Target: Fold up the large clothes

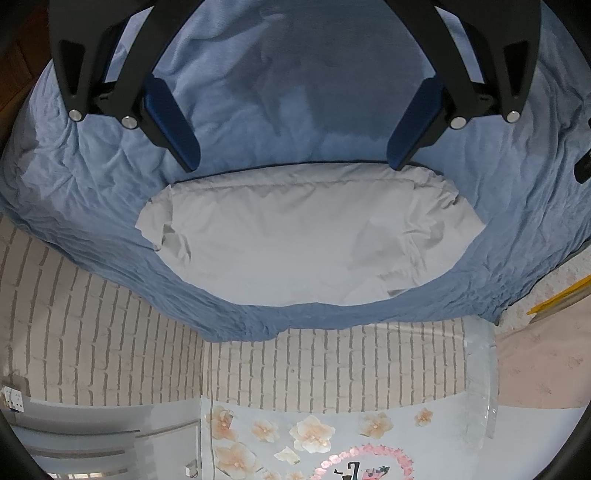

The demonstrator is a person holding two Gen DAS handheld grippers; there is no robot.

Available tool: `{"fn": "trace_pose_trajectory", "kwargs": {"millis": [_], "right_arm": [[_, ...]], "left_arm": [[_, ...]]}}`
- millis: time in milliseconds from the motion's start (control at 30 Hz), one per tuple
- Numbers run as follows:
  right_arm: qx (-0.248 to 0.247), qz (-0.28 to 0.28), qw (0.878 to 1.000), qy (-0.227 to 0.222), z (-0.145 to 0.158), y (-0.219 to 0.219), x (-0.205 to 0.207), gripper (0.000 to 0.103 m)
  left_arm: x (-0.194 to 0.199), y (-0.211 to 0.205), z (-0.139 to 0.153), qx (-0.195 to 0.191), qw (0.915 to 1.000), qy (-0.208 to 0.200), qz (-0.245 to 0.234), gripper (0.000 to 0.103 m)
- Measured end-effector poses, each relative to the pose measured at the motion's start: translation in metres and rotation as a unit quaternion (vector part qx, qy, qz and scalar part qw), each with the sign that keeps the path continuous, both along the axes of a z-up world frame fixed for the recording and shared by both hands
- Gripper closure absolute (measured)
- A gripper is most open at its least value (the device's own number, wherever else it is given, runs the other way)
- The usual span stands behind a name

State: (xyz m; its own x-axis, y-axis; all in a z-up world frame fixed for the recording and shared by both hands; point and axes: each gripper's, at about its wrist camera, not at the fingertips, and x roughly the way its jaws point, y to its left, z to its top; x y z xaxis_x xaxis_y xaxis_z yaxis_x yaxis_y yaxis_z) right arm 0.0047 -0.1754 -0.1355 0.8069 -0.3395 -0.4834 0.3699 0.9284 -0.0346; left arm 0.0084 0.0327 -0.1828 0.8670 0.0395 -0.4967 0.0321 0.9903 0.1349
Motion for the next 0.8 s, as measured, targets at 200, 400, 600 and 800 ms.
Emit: {"fn": "trace_pose_trajectory", "kwargs": {"millis": [200,400,600,800], "right_arm": [[0.000,0.000,1.000,0.001,0.0002,0.0007,0.0006,0.002],[0.000,0.000,1.000,0.001,0.0003,-0.0009,-0.0002,0.002],[-0.001,0.001,1.000,0.001,0.0001,-0.0017,-0.0007,0.002],[0.000,0.001,1.000,0.001,0.0006,-0.0007,0.0005,0.002]], "left_arm": [[-0.0010,0.0001,0.0001,0.001,1.0000,0.001,0.001,0.003],[-0.0001,0.0014,0.0000,-0.001,1.0000,0.005,0.002,0.003],[0.0003,0.0021,0.0000,-0.001,1.0000,0.005,0.002,0.003],[0.0011,0.0023,-0.0006,-0.001,1.0000,0.007,0.003,0.003]]}}
